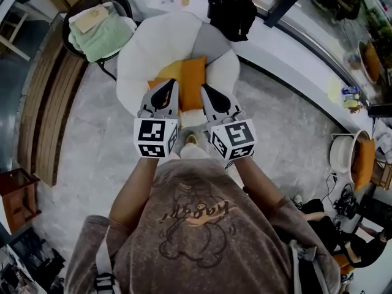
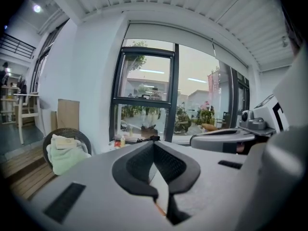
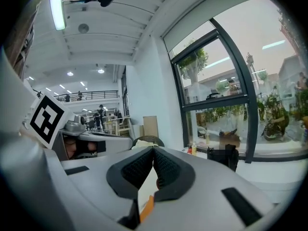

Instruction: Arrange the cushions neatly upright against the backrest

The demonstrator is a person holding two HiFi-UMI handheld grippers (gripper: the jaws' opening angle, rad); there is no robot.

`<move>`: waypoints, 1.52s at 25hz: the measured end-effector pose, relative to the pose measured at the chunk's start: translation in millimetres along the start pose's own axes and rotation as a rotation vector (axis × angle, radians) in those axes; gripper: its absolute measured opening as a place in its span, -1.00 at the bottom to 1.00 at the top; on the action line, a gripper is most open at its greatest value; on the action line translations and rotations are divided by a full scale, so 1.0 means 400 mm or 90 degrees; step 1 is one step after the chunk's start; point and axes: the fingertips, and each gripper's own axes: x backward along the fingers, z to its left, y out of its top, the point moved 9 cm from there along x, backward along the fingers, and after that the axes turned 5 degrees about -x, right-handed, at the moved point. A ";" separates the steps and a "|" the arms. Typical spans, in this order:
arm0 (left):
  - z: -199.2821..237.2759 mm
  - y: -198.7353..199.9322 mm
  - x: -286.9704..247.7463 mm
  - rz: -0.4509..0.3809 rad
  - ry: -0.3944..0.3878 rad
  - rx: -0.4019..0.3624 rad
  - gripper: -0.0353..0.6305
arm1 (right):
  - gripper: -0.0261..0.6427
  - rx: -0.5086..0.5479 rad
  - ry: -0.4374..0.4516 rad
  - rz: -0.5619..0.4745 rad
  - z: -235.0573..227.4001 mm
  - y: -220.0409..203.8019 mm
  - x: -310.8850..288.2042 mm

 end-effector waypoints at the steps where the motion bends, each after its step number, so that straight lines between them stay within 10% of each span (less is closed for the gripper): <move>1: 0.007 0.003 -0.008 -0.001 0.002 0.001 -0.88 | -0.86 0.002 0.004 0.003 -0.002 -0.001 -0.012; 38: 0.284 -0.211 -0.340 0.072 -0.016 0.033 -0.88 | -0.86 -0.041 -0.026 0.078 -0.135 -0.192 -0.411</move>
